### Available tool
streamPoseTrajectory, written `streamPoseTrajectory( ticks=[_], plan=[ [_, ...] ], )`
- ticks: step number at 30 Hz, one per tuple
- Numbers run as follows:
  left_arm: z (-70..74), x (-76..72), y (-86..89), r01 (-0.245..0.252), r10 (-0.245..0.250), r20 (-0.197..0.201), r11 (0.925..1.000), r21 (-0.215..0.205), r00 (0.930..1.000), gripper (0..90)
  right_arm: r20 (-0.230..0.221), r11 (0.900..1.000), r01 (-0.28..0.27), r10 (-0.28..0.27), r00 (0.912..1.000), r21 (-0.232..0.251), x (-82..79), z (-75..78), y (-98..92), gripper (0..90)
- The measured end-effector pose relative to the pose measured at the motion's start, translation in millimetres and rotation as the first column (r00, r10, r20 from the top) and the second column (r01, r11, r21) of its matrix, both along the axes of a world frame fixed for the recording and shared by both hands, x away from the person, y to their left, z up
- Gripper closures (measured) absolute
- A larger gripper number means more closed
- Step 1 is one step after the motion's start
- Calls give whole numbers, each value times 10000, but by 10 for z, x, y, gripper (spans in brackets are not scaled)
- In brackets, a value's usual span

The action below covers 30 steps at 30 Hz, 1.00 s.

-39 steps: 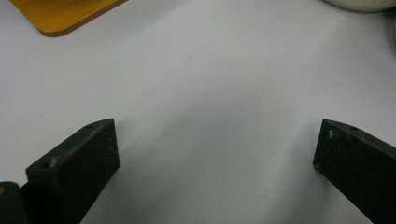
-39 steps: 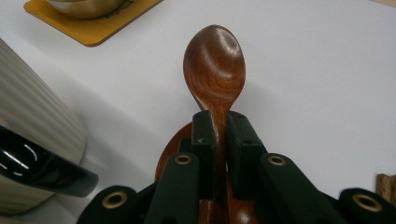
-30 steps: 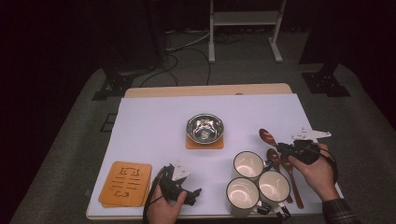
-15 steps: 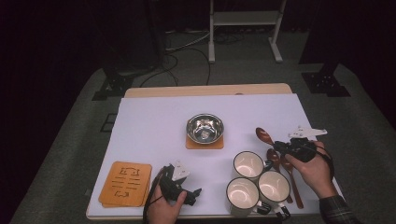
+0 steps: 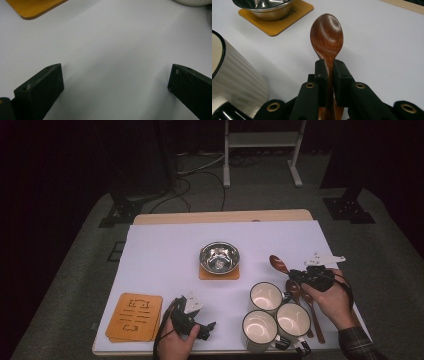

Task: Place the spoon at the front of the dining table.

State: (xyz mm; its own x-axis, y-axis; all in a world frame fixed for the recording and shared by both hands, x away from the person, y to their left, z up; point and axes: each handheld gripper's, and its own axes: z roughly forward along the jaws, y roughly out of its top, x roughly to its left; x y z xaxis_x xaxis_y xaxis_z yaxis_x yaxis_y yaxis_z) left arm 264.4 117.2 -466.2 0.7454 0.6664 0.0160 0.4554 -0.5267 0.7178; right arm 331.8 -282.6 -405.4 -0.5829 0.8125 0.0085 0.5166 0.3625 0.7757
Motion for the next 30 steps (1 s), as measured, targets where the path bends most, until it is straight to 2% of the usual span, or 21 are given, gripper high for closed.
streamPoseTrajectory(
  ticks=[30],
  plan=[
    [-1, -1, -1, -15, 15, -5, 10000, -30, 10000, 0, -19, 9990, -437, 437, 9990, -67, 107, 14, 202, 818]
  ],
)
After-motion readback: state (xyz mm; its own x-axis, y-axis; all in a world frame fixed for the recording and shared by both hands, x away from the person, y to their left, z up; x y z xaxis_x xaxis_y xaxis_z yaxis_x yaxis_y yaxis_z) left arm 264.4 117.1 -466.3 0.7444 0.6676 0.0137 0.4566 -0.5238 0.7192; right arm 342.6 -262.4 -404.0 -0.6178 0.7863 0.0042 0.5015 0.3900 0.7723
